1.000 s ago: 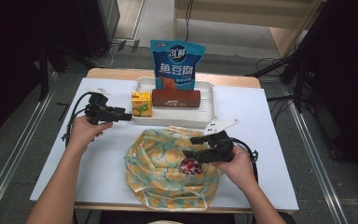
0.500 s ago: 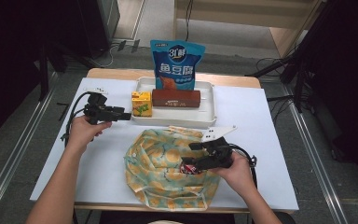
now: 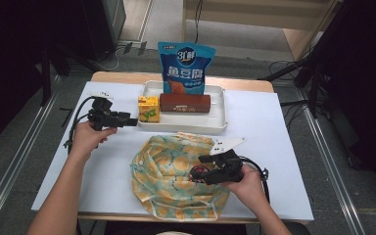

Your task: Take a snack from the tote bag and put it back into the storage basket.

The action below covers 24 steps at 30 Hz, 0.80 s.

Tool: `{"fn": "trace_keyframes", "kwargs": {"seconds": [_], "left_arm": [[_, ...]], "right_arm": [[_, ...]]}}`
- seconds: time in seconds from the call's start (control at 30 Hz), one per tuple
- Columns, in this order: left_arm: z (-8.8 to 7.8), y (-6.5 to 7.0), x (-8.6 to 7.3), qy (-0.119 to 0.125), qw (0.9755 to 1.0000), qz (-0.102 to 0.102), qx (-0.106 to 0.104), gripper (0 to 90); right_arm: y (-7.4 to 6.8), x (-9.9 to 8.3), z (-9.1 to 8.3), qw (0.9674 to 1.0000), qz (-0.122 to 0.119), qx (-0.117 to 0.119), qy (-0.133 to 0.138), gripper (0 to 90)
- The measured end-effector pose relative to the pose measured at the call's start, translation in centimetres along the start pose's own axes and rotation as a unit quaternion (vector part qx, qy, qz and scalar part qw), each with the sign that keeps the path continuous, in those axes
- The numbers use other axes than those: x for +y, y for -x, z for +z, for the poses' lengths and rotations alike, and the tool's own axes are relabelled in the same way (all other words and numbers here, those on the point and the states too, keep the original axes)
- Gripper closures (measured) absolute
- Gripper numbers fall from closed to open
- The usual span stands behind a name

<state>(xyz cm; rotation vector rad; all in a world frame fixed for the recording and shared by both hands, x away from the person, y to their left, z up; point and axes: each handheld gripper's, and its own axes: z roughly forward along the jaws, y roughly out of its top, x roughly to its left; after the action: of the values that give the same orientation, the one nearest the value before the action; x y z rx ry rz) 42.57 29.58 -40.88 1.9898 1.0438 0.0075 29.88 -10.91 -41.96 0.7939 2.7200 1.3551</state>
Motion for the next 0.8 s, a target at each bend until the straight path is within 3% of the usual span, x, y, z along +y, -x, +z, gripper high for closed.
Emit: {"fn": "trace_keyframes", "kwargs": {"seconds": [0.07, 0.27, 0.8], "left_arm": [[0.0, 0.0, 0.0, -0.002, 1.0, 0.001, 0.001, 39.3], [0.0, 0.0, 0.0, -0.001, 1.0, -0.001, 0.002, 39.2], [0.1, 0.0, -0.1, -0.005, 1.0, -0.002, 0.003, 39.0]], "right_arm": [[0.0, -0.2, 0.1, 0.9999, 0.01, 0.009, -0.003, 34.2], [-0.2, -0.5, 0.1, 0.9999, 0.011, 0.007, 0.0, 29.3], [-1.5, -1.0, 0.5, 0.9996, -0.023, -0.015, -0.005, 23.7]]}}
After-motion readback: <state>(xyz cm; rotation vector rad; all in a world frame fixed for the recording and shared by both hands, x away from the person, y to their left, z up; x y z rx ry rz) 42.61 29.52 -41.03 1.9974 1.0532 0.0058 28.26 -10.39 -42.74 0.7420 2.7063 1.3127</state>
